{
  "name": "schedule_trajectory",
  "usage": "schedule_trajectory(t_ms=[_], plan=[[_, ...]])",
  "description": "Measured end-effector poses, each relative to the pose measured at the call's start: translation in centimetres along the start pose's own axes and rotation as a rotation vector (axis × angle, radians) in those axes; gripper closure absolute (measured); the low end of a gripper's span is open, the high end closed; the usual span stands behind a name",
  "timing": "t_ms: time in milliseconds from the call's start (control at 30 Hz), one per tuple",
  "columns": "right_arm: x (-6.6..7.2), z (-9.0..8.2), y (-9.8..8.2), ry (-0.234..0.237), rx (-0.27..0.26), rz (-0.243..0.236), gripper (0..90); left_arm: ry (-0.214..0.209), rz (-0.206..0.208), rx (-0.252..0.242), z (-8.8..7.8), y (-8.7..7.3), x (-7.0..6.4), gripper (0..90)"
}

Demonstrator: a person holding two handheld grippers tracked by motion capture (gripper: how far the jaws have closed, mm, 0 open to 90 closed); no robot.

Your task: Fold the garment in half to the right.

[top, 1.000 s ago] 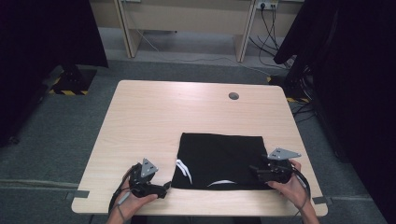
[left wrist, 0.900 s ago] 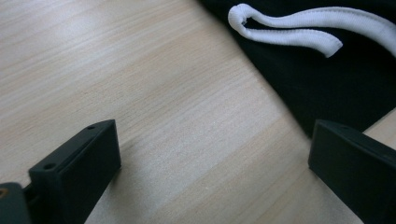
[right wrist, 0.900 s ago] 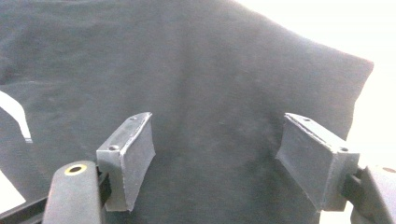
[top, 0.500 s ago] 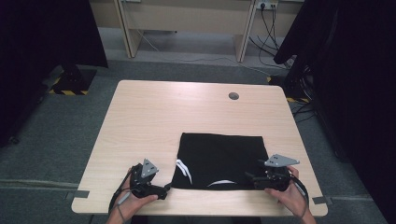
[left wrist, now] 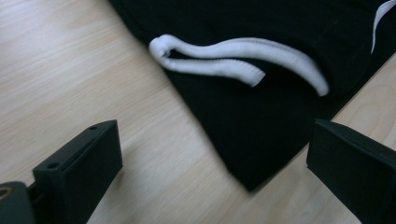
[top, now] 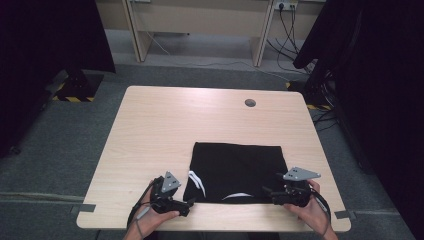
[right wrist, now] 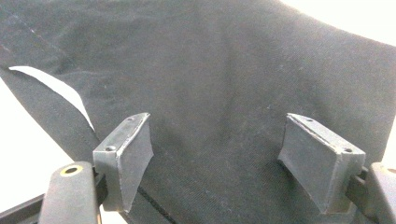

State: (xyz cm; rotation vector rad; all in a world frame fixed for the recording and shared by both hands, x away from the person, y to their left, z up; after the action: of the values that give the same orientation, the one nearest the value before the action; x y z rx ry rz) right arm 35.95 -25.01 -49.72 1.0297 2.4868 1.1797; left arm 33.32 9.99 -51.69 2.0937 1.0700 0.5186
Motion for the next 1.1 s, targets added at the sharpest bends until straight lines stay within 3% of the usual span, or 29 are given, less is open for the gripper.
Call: schedule_trajectory(t_ms=[267,433,667,900,1100], plan=[[-0.4,0.6,-0.6,-0.014,0.025,0.001,25.4,-0.014,0.024,0.016,1.3,1.0,-1.7,2.3],[-0.5,0.7,-0.9,-0.035,0.051,-0.011,25.1,0.007,0.019,0.022,1.5,1.2,-1.9,2.1],[-0.6,0.8,-1.0,-0.032,0.047,0.002,24.4,0.004,0.025,0.008,2.0,1.7,-2.2,6.8],[-0.6,0.8,-1.1,-0.029,0.042,0.006,24.4,-0.032,0.062,-0.03,2.1,2.2,-3.1,28.9],[-0.6,0.7,-1.1,-0.027,0.042,0.003,24.4,-0.079,0.078,-0.052,2.3,2.6,-3.8,59.1]])
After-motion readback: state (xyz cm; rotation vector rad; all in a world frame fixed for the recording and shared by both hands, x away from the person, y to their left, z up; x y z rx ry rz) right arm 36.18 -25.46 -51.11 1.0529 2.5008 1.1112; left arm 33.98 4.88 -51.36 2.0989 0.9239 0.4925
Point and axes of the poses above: each handheld gripper's, and its own axes: z roughly forward along the jaws, y roughly out of its top, x roughly to its left, the point moved 5 cm from there along z, roughly forward along the jaws, and after that the axes turned 8 degrees about y, right-handed, at the moved point
